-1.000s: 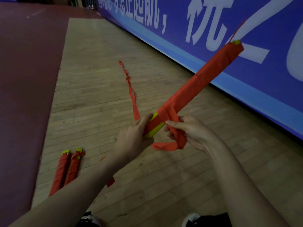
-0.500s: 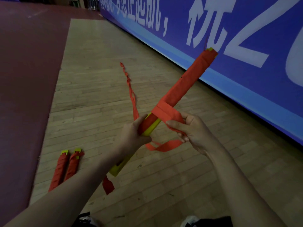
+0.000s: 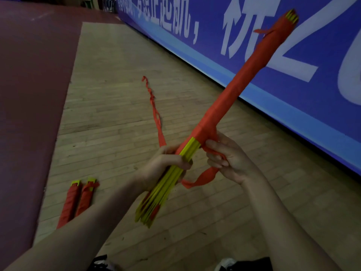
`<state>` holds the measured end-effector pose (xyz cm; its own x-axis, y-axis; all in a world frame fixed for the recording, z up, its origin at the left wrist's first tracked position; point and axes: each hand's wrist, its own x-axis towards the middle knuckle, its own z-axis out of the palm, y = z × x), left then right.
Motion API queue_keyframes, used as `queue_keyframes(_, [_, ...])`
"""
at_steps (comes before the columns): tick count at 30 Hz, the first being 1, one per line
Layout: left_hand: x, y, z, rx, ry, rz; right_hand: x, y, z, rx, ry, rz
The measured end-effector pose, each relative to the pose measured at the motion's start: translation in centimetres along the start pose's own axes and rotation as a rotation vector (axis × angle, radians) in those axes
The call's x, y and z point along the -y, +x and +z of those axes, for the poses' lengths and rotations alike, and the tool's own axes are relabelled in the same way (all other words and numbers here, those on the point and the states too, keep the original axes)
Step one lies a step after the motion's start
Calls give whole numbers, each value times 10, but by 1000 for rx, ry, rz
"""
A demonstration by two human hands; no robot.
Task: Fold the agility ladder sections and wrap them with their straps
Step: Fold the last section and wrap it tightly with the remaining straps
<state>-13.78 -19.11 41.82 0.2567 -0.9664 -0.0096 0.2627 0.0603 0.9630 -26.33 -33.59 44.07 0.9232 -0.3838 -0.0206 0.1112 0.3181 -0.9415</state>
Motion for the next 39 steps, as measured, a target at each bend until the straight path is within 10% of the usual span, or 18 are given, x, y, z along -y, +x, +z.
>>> queue_keyframes(9, [0, 3, -3, 236, -150, -149, 2, 5, 5, -118, -76, -31])
queue_keyframes(22, [23, 6, 5, -393, 1360, 50, -13, 15, -3, -545, -236, -67])
queue_keyframes(39, [17, 1, -10, -445, 1240, 179, 6, -4, -12, -145, -382, 263])
